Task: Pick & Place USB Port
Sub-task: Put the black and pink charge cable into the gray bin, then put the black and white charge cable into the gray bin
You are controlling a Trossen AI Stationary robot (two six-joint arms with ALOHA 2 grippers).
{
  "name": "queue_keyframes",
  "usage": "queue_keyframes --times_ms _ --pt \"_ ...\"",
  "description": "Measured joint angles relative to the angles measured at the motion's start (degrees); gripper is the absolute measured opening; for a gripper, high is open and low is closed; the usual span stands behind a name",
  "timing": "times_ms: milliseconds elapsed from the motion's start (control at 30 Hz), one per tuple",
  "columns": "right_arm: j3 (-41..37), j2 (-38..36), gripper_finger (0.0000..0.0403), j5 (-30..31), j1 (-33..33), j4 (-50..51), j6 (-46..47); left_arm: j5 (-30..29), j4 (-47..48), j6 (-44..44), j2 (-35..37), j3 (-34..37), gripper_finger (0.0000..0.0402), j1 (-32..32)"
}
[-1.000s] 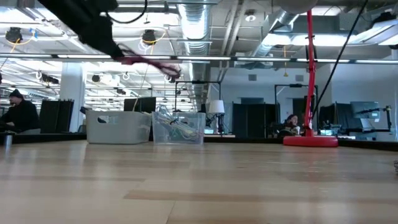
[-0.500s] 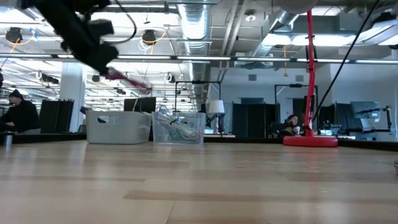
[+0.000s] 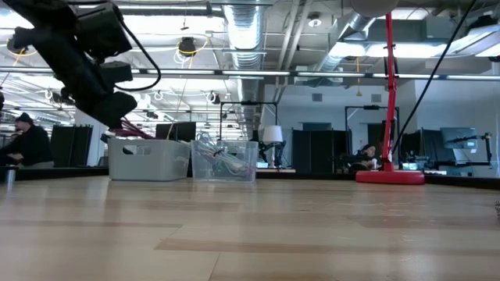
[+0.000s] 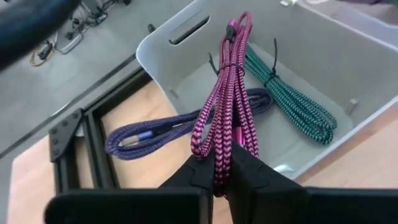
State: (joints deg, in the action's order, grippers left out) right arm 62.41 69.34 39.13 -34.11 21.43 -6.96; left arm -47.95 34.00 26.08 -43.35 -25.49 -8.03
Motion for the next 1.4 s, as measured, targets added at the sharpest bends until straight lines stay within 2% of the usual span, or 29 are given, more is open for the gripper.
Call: queue_keyframes --times_ms 333,467,567,700,900,1000,1133,1233,1400 --pt "0.00 0.00 0.0098 0.11 0.04 -0.04 0.00 -3.00 -4.68 -0.45 0.02 1.24 0.0131 0.00" --pt "0.00 0.00 0.0098 0.04 0.04 1.37 -0.22 1.39 -7.53 -1.98 0.02 1.26 0.0160 0.00" --pt "0.00 0.00 0.0098 -0.24 0.04 5.49 1.68 10.32 -14.55 -9.51 0.01 1.26 0.0163 0.46" --pt "0.00 0.00 0.0098 -2.06 0.04 12.75 8.93 23.74 -25.32 -16.34 0.01 1.26 0.0151 1.64" --pt "0.00 0.00 0.0098 -8.42 -0.53 21.06 20.15 34.96 -36.30 -18.16 0.00 1.26 0.0132 3.90" --pt "0.00 0.65 0.0098 -13.62 -1.21 23.00 24.44 37.84 -39.02 -18.16 0.02 1.26 0.0125 5.54" --pt "0.00 3.31 0.0098 -17.76 -2.01 23.46 28.02 38.15 -40.48 -18.45 0.01 1.26 0.0120 7.66" --pt "0.00 6.93 0.0098 -18.82 -2.48 23.28 29.37 38.17 -41.80 -18.55 0.00 1.26 0.0120 9.14" --pt "0.00 15.28 0.0118 -25.30 -2.54 23.35 29.36 38.19 -43.88 -18.56 0.00 1.26 0.0121 10.36"
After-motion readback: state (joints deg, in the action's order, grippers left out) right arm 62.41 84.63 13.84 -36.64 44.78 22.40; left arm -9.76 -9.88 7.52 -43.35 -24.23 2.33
